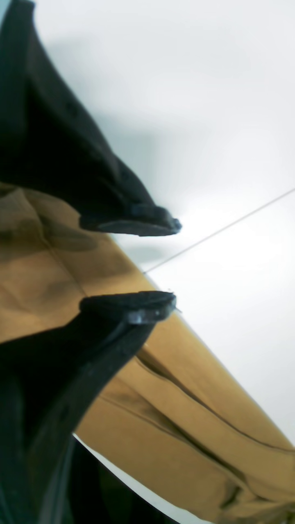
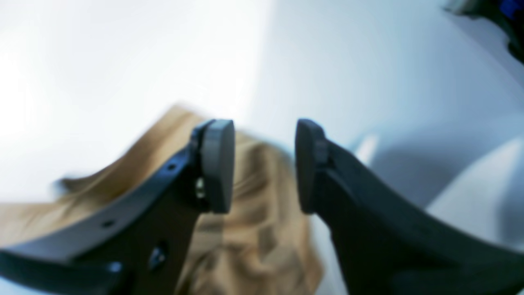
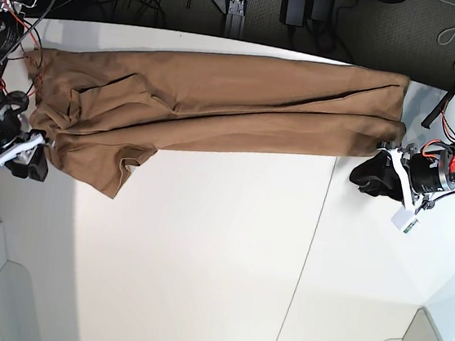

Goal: Layout the t-shirt on the table in an organized manner, then fold the t-shirt properly
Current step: 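Release and regrasp the folded strip's ends with both grippers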

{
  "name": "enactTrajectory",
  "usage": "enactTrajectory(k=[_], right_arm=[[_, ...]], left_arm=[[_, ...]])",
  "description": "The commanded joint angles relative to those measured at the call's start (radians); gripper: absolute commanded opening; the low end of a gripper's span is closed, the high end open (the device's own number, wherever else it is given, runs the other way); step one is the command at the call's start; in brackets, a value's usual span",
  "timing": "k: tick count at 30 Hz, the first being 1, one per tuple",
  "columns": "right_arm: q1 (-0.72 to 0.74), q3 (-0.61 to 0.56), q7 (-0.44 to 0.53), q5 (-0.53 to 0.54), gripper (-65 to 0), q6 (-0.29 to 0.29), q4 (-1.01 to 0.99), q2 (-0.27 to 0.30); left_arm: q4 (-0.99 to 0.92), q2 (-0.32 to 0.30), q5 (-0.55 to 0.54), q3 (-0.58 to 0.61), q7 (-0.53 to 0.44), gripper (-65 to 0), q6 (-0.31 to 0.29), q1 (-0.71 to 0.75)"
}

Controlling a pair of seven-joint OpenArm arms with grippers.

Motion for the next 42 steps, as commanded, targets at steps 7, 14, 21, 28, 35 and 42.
enactTrajectory(k=[7,14,21,28,35,42], right_arm=[[0.200,-0.011,0.027,-0.025,-40.6,0.044,-0.293,0.018],[0.215,-0.162,0.003,-0.029,-40.6,0.053,-0.380,0.018],[0.216,-0.271,-0.013,0.004,-58.7,0.077,-0.358,0.002],[0.216,-0.271,-0.023,0.050,-65.0,0.078,-0.330,-0.001],[0.163,-0.208,-0.176,0.193,-65.0,0.104,-0.103,0.002],[-0.042,-0.113,-0.226,0.244,-65.0,0.104,0.189,0.002]], left_arm=[[0.013,-0.019,-0.021,-0.010,-0.014,-39.6,-0.007,-0.012],[0.013,-0.019,-0.021,-0.010,-0.014,-39.6,-0.007,-0.012],[0.012,-0.020,-0.020,-0.010,-0.003,-39.6,-0.007,-0.012],[0.012,-0.019,-0.021,-0.010,-0.004,-39.6,-0.007,-0.012],[0.011,-0.019,-0.015,-0.010,-0.003,-39.6,-0.007,-0.012],[0.007,-0.019,-0.005,-0.010,-0.004,-39.6,-0.007,-0.012]])
